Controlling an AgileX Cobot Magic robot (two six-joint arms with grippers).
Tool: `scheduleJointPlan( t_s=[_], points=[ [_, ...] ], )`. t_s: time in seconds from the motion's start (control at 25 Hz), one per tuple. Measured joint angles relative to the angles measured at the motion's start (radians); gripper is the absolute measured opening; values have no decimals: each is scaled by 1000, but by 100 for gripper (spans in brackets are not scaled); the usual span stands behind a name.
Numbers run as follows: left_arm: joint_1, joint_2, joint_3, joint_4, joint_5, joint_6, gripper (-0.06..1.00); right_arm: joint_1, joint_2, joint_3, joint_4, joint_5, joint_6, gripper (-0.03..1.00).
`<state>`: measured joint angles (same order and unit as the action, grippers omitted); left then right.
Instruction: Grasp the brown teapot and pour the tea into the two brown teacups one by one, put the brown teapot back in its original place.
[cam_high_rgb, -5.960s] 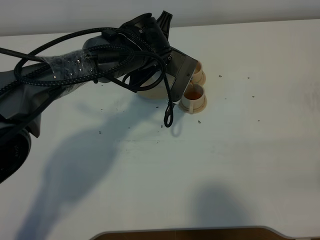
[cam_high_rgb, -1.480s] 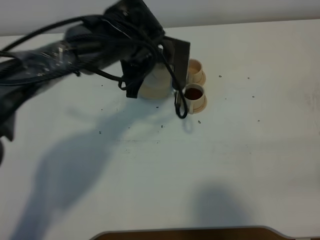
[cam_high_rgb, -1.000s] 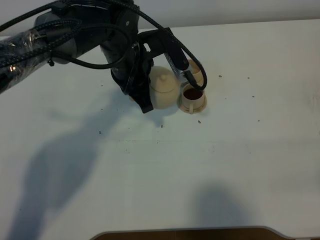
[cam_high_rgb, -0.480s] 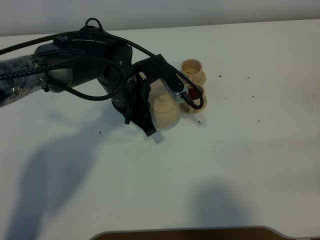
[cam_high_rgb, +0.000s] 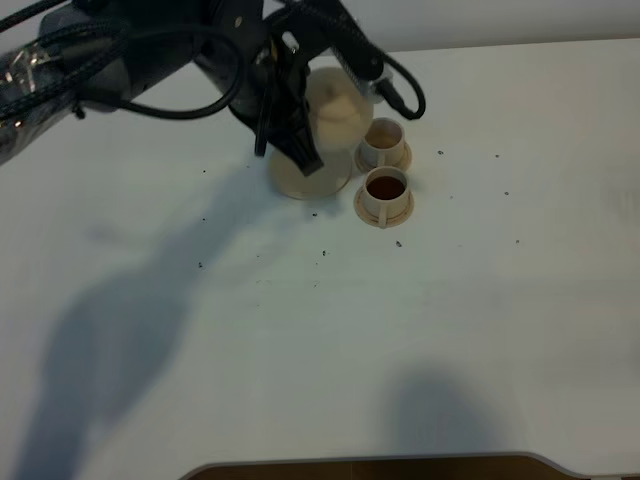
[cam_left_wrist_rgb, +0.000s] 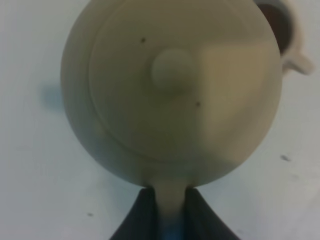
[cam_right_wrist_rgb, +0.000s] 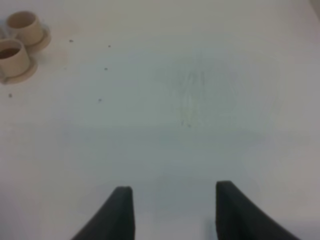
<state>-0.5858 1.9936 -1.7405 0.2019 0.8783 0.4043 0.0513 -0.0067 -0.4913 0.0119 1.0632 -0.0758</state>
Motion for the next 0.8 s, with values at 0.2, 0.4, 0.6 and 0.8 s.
scheduleJointPlan(
  t_s=[0.2,0.4,0.6,0.8],
  points=[
    [9,151,-173,50,42,27,11,0,0,0,0,0,0,40],
    [19,271,-284,118,46,90,11,0,0,0,0,0,0,40],
    [25,321,-302,193,20,141,11,0,0,0,0,0,0,40],
    [25,341,-308,251,-46,209,11,0,0,0,0,0,0,40]
  ],
)
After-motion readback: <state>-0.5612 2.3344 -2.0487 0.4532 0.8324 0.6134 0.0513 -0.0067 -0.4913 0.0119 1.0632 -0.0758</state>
